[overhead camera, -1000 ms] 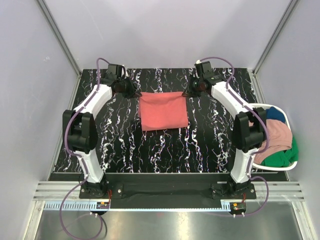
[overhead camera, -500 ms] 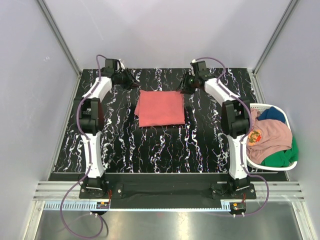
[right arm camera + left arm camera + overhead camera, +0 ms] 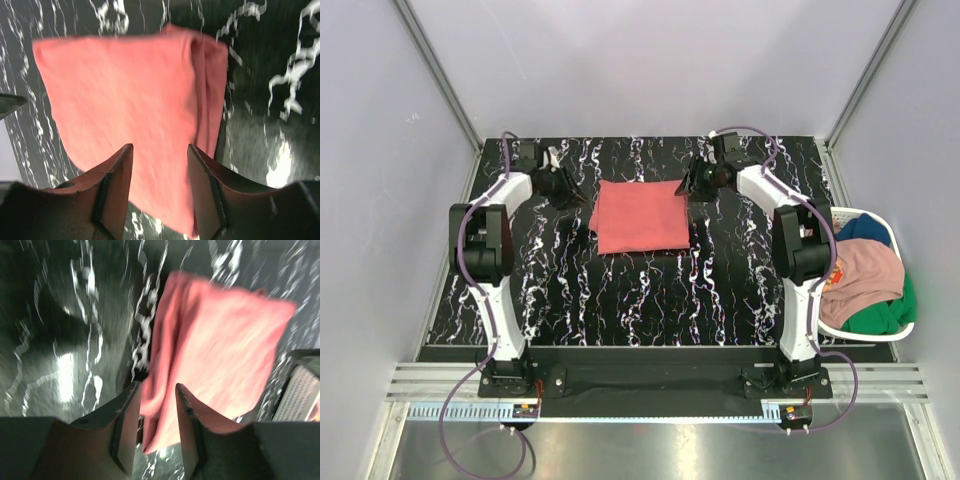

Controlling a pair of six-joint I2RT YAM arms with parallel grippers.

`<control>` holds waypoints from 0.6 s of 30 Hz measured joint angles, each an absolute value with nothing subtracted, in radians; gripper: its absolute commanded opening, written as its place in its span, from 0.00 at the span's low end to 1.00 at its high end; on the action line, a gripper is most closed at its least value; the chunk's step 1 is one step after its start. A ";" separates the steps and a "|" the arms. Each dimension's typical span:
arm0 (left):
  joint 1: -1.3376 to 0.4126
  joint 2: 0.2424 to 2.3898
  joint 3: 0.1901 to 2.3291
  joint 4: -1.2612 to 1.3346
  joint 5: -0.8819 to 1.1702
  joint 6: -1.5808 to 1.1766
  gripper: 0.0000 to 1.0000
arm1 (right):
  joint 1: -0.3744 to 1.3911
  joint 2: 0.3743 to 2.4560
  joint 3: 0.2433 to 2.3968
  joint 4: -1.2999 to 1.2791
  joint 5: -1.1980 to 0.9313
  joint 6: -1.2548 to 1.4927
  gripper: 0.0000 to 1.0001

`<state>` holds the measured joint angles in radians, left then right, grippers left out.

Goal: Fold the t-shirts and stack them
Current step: Fold the tshirt

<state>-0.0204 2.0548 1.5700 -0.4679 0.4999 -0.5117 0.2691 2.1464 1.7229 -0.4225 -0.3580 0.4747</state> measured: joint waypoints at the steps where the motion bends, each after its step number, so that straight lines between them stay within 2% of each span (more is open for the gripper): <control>1: -0.025 2.053 1.549 -0.466 0.501 -0.509 0.37 | 0.269 2.131 1.697 -0.420 -0.366 0.472 0.54; 9: -0.048 2.052 1.400 -0.416 0.515 -0.505 0.37 | 0.269 2.016 1.447 -0.354 -0.414 0.472 0.58; 13: -0.050 2.052 1.367 -0.353 0.542 -0.520 0.33 | 0.269 2.003 1.356 -0.311 -0.416 0.474 0.58; 14: -0.052 2.052 1.358 -0.336 0.551 -0.525 0.24 | 0.269 2.003 1.341 -0.305 -0.417 0.474 0.57; 15: -0.052 2.052 1.349 -0.320 0.560 -0.535 0.19 | 0.269 2.003 1.328 -0.302 -0.419 0.474 0.51; 17: -0.054 2.052 1.331 -0.287 0.588 -0.551 0.00 | 0.269 2.003 1.304 -0.278 -0.430 0.476 0.38; 18: -0.056 2.052 1.315 -0.258 0.611 -0.572 0.00 | 0.269 2.003 1.289 -0.260 -0.434 0.478 0.32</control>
<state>-0.0559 2.0521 1.3151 -0.2584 0.6106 -0.5716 0.2691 2.0026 1.2892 -0.2596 -0.4339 0.4782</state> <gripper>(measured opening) 0.070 0.429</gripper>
